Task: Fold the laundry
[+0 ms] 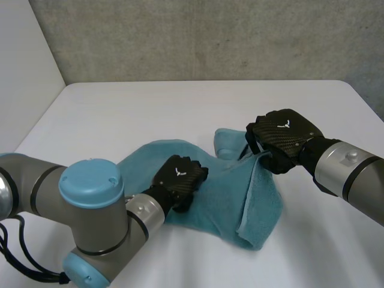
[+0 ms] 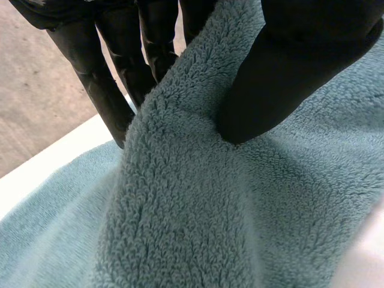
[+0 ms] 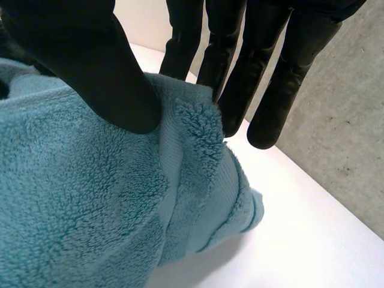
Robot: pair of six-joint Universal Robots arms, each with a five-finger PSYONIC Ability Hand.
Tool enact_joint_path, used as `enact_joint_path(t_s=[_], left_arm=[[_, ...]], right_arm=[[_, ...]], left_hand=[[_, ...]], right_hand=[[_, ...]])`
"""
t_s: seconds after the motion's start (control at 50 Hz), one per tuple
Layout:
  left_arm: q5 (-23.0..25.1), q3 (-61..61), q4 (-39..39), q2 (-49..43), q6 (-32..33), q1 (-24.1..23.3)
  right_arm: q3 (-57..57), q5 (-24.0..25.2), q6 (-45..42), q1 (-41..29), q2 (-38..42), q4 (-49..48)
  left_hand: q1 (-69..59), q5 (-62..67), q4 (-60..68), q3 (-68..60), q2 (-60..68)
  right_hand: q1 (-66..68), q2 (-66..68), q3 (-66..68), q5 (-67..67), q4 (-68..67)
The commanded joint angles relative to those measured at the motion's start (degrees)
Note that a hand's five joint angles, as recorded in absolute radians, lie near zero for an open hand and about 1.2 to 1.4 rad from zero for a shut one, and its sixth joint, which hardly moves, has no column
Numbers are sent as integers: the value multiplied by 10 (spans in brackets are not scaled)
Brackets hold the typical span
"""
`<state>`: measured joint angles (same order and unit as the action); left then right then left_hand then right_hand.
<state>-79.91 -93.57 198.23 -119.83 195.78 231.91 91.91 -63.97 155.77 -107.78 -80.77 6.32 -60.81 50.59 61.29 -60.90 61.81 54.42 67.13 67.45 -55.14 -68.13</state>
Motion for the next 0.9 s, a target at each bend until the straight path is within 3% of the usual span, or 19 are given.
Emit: enact_joint_path(t_s=[0.02, 0.1, 0.16, 0.2, 0.22, 0.32, 0.4, 0.54, 0.66, 0.78, 0.9], left_arm=[[-76, 48, 9, 13, -18, 11], [-125, 97, 9, 31, -18, 25], [-132, 140, 7, 42, -14, 56], [-133, 160, 6, 49, -14, 67], [-136, 175, 8, 57, -13, 75], [-145, 191, 13, 85, -15, 92], [-159, 163, 13, 108, -20, 116], [-163, 35, 7, 115, -22, 112], [-164, -92, -5, 144, -22, 97], [-164, -194, -100, 198, -57, 72], [-162, -197, -205, 266, -142, 21]], right_arm=[[-17, -3, -18, -1, 13, -14], [-90, -33, -36, -2, 74, -52], [-182, -101, -21, -6, 112, -63], [-204, -121, -14, -7, 118, -65], [-265, -177, 10, -8, 129, -77], [-313, -229, 57, -9, 132, -133], [-292, -224, 91, -11, 132, -153], [-183, -179, 103, -27, 120, -141], [-104, -156, 59, -49, 129, -56], [-48, -151, -8, -46, 129, -20], [-42, -150, -22, -49, 128, -23]], left_hand=[[-192, 194, 187, -191, 182], [-192, 194, 187, -191, 182], [-192, 194, 187, -191, 182], [-192, 194, 187, -191, 182], [-192, 194, 187, -191, 182], [-192, 194, 187, -191, 182], [-192, 194, 187, -191, 182], [-192, 194, 187, -191, 182], [-192, 194, 187, -191, 182], [-192, 194, 187, -191, 182], [-31, 33, 26, -30, 21]], right_hand=[[256, 129, 125, -149, -119], [256, 129, 125, -149, -119], [256, 129, 125, -149, -119], [256, 129, 125, -149, -119], [256, 129, 125, -149, -119], [256, 129, 125, -149, -119], [256, 129, 125, -149, -119], [256, 129, 125, -149, -119], [256, 129, 125, -149, -119], [256, 129, 125, -149, -119], [256, 129, 125, -149, -119]])
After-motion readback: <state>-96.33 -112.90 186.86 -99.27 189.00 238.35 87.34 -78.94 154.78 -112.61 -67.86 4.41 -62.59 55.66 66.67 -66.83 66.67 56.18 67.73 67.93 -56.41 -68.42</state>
